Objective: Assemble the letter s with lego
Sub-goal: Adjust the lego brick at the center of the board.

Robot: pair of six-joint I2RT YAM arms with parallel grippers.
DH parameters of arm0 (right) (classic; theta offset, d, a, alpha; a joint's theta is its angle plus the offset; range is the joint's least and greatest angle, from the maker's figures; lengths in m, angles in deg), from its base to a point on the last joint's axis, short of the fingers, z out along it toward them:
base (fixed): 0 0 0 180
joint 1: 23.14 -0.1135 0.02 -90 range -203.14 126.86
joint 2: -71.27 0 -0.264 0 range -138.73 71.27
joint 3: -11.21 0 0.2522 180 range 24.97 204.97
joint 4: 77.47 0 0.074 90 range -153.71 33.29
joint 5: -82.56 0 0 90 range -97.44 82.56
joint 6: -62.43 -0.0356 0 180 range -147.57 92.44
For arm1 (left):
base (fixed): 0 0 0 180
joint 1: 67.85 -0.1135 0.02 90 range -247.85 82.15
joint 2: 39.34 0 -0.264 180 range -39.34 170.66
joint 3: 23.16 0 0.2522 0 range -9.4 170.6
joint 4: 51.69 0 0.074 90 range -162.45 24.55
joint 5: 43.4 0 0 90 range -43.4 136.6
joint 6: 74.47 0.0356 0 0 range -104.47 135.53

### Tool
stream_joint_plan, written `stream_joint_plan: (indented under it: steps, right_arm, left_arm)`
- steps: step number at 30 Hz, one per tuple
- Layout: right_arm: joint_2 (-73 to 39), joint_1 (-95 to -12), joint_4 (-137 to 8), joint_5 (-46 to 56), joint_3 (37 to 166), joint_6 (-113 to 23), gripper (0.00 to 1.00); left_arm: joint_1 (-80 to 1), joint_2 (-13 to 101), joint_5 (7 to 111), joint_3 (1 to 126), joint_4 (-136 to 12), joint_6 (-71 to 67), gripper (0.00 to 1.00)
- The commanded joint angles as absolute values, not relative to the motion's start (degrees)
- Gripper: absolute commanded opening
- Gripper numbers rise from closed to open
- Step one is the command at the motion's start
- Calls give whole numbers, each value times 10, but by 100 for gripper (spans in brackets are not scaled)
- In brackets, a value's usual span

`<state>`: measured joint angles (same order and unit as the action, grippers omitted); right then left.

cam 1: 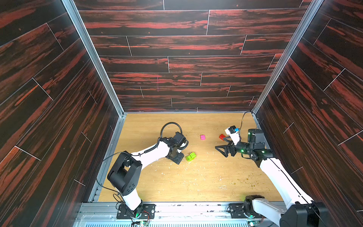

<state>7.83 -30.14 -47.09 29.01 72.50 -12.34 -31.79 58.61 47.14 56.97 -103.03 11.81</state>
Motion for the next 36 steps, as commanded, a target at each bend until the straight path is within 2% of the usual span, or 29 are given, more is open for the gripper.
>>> stream_joint_plan:
  steps: [1,7,13,20,25,29,36]
  right_arm:
    - [83,-299,-467,298,733,-127,98]
    - [86,-299,-469,297,729,-128,98]
    - [93,-299,-467,295,725,-128,98]
    - [99,-300,-465,292,722,-128,98]
    - [97,-299,-471,299,719,-132,99]
    - [97,-299,-472,302,719,-135,98]
    - [101,-299,-473,301,716,-136,98]
  left_arm:
    - [-323,601,489,564,-1001,80,60]
    - [-332,624,476,564,-996,72,54]
    - [-339,641,483,558,-992,61,38]
    - [-348,636,510,560,-996,56,14]
    - [-352,614,613,567,-970,30,13]
    - [-360,587,720,535,-891,-38,18]
    - [-365,624,752,523,-926,-9,23]
